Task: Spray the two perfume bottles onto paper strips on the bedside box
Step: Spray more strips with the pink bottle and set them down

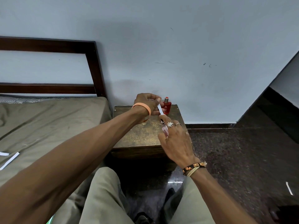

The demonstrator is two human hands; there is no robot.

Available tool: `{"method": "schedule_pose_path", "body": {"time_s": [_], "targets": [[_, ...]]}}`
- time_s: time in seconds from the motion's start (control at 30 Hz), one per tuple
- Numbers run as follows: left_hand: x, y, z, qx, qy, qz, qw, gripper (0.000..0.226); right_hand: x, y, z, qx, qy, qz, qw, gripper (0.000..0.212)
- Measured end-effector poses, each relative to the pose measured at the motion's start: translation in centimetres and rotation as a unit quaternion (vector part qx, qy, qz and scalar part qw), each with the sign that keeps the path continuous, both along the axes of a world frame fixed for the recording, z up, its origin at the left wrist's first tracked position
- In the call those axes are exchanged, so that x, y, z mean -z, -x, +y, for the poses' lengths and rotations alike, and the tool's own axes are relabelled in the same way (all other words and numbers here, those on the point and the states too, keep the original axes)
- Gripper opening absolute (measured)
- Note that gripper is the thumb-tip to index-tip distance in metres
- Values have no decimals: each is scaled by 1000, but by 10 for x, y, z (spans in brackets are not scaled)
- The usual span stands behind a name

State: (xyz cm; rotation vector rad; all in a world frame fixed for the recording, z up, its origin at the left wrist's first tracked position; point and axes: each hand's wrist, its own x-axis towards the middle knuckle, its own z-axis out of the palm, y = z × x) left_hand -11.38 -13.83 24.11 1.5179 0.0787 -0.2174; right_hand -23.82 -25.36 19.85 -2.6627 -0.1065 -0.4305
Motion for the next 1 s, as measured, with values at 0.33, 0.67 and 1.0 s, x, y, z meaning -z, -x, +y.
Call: {"method": "schedule_pose_path", "body": {"time_s": [0.33,0.67,1.0], "targets": [[7,-2,-1,-3,-36,-17,999,3,-23,-29,-1,21,4,-14,1000,36],[17,-2,8,12,-11,15,1000,10,7,-28,-1,9,-140,-1,990,66],[87,1,4,28,-124,22,992,13,82,-34,-14,87,-315,144,934,50]]}}
